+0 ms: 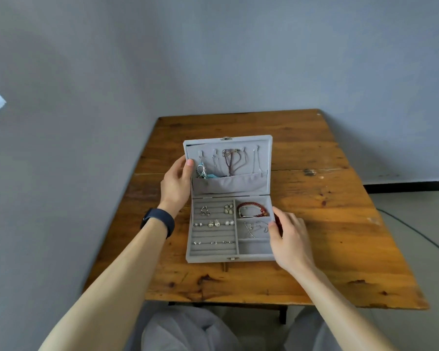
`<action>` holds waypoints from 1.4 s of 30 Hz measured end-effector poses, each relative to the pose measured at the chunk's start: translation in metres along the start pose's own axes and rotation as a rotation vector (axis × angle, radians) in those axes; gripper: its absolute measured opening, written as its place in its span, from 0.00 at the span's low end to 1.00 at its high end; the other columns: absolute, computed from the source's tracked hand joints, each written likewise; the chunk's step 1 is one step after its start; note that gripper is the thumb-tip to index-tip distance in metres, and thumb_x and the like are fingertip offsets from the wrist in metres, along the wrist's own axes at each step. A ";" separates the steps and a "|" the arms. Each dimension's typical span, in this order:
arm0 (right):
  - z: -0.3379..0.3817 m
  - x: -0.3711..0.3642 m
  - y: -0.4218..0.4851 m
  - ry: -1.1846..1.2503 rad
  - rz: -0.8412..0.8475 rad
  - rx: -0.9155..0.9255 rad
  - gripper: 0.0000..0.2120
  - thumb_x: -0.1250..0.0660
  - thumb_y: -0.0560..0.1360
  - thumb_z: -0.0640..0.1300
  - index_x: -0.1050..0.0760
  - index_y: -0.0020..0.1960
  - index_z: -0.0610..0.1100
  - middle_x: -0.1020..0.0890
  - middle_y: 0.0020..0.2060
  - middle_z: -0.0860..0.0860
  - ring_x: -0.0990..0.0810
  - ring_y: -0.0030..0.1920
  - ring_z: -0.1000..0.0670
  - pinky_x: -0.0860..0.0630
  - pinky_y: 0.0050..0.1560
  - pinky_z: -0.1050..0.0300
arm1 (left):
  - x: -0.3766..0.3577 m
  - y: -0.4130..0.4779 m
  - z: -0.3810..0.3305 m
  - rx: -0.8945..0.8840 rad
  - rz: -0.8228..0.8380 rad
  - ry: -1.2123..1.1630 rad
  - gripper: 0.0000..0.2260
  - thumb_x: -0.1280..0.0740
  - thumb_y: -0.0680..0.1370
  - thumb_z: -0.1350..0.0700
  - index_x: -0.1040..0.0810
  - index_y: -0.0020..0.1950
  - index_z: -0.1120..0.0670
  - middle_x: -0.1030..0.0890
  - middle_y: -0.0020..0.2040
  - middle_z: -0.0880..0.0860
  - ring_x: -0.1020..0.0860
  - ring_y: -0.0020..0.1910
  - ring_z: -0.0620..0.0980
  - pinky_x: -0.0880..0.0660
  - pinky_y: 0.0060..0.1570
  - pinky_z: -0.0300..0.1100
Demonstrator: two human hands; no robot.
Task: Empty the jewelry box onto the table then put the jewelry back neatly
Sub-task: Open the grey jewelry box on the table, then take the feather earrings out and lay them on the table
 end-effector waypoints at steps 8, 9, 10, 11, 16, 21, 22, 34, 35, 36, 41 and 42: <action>-0.003 0.001 0.001 0.052 -0.051 0.065 0.20 0.38 0.81 0.48 0.28 0.72 0.45 0.21 0.62 0.51 0.27 0.62 0.52 0.30 0.56 0.60 | -0.015 0.009 0.014 0.086 -0.011 -0.026 0.23 0.44 0.83 0.38 0.25 0.71 0.50 0.20 0.64 0.46 0.23 0.63 0.44 0.24 0.64 0.49; -0.003 0.002 0.001 0.065 -0.050 0.067 0.20 0.37 0.81 0.48 0.28 0.71 0.45 0.21 0.62 0.51 0.26 0.62 0.52 0.31 0.56 0.61 | -0.016 0.008 0.017 0.105 -0.006 -0.020 0.24 0.44 0.82 0.37 0.24 0.70 0.49 0.20 0.63 0.46 0.23 0.63 0.45 0.25 0.65 0.50; -0.003 0.003 0.002 0.076 -0.047 0.064 0.20 0.37 0.81 0.48 0.27 0.71 0.45 0.21 0.63 0.51 0.26 0.63 0.52 0.31 0.56 0.61 | -0.018 0.006 0.020 0.123 0.008 -0.014 0.24 0.45 0.82 0.37 0.25 0.70 0.49 0.20 0.64 0.46 0.24 0.64 0.46 0.26 0.65 0.52; -0.003 0.004 0.002 0.088 -0.044 0.058 0.20 0.37 0.81 0.48 0.27 0.71 0.46 0.21 0.63 0.51 0.26 0.64 0.51 0.32 0.57 0.61 | -0.019 0.003 0.023 0.141 0.024 -0.009 0.25 0.46 0.82 0.36 0.25 0.71 0.49 0.21 0.65 0.47 0.24 0.65 0.47 0.27 0.67 0.52; -0.003 0.009 0.003 0.151 -0.005 0.016 0.20 0.36 0.81 0.48 0.28 0.72 0.48 0.21 0.64 0.52 0.26 0.65 0.50 0.31 0.60 0.59 | -0.023 -0.013 0.031 0.212 0.059 0.023 0.28 0.48 0.82 0.35 0.28 0.74 0.51 0.23 0.69 0.51 0.27 0.69 0.51 0.31 0.70 0.54; 0.001 0.012 0.004 0.093 0.066 -0.021 0.22 0.36 0.80 0.53 0.30 0.72 0.50 0.23 0.66 0.51 0.25 0.64 0.50 0.26 0.62 0.53 | -0.015 -0.024 0.023 0.217 0.085 0.088 0.24 0.46 0.84 0.41 0.35 0.78 0.51 0.28 0.73 0.52 0.30 0.72 0.54 0.33 0.71 0.50; 0.006 0.016 0.005 0.070 0.054 -0.013 0.23 0.36 0.79 0.54 0.31 0.72 0.49 0.24 0.66 0.51 0.26 0.65 0.50 0.27 0.62 0.54 | -0.013 -0.024 0.022 0.213 0.089 0.085 0.23 0.45 0.85 0.43 0.36 0.78 0.50 0.28 0.73 0.53 0.30 0.72 0.54 0.32 0.69 0.49; 0.166 0.012 0.077 0.171 0.117 0.200 0.14 0.33 0.78 0.54 0.23 0.62 0.52 0.17 0.53 0.58 0.21 0.46 0.60 0.28 0.48 0.63 | 0.013 -0.011 -0.031 -0.142 -0.109 0.113 0.16 0.31 0.79 0.54 0.29 0.65 0.45 0.26 0.64 0.49 0.27 0.60 0.45 0.31 0.51 0.33; 0.169 0.005 0.082 0.147 0.142 0.188 0.14 0.34 0.78 0.54 0.23 0.62 0.53 0.17 0.54 0.59 0.20 0.46 0.58 0.27 0.50 0.61 | 0.011 -0.007 -0.026 -0.099 -0.101 0.050 0.20 0.31 0.79 0.54 0.32 0.69 0.45 0.26 0.64 0.49 0.27 0.63 0.47 0.29 0.53 0.36; 0.170 -0.002 0.086 0.131 0.162 0.175 0.15 0.34 0.78 0.55 0.23 0.63 0.53 0.17 0.55 0.59 0.19 0.48 0.56 0.25 0.53 0.59 | 0.009 -0.003 -0.018 -0.034 -0.083 -0.029 0.23 0.31 0.79 0.54 0.35 0.72 0.46 0.25 0.65 0.51 0.26 0.65 0.50 0.27 0.57 0.40; 0.176 -0.023 0.104 0.059 0.157 0.121 0.15 0.35 0.77 0.59 0.21 0.59 0.53 0.16 0.53 0.58 0.16 0.47 0.52 0.21 0.55 0.53 | -0.004 0.008 0.000 0.072 0.022 -0.146 0.27 0.34 0.82 0.55 0.40 0.79 0.48 0.24 0.68 0.54 0.26 0.64 0.45 0.30 0.59 0.37; 0.178 -0.024 0.107 0.026 0.138 0.112 0.14 0.35 0.78 0.59 0.20 0.57 0.53 0.16 0.52 0.58 0.16 0.48 0.52 0.21 0.52 0.55 | -0.003 0.009 0.000 0.060 0.026 -0.162 0.27 0.34 0.82 0.56 0.40 0.79 0.48 0.23 0.67 0.53 0.26 0.62 0.43 0.30 0.59 0.36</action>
Point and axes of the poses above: each hand's wrist, its own y-axis towards the middle knuckle, its own x-axis out of the back of the hand, z = x × y, the point moved 9 cm from there along y, towards the middle knuckle
